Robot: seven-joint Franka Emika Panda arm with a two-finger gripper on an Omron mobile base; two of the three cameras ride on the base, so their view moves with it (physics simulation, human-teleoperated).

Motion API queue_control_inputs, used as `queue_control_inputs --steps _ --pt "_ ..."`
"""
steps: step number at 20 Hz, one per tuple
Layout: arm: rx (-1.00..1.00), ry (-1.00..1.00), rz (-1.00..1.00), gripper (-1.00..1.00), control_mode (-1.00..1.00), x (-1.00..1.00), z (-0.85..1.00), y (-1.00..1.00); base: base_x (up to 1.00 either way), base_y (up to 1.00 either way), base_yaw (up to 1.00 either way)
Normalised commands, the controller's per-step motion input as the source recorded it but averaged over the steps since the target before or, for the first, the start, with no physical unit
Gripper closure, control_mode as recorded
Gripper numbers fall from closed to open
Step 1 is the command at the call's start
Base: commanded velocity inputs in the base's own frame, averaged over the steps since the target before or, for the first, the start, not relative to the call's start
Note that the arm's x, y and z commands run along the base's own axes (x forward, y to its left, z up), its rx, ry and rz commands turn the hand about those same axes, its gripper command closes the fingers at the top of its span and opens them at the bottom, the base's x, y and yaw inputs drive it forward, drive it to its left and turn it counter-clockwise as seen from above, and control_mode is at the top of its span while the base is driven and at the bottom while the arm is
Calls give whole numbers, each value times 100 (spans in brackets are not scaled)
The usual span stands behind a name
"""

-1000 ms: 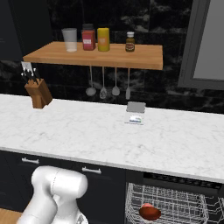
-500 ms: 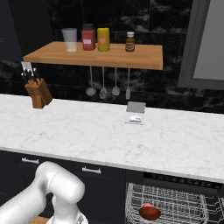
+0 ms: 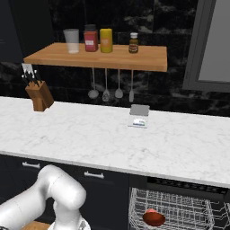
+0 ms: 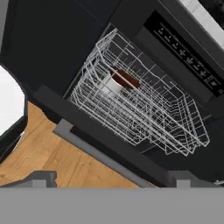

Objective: Pick up the cup and bowl from the counter, place them in the dishwasher, and close the dishwasher door.

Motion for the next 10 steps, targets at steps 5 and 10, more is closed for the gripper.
queue_control_inputs --steps 5,10 --pt "7 -13 7 -100 -100 -39 -53 7 0 0 0" --pt "8 -22 7 -100 -100 -2 -68 46 0 0 0"
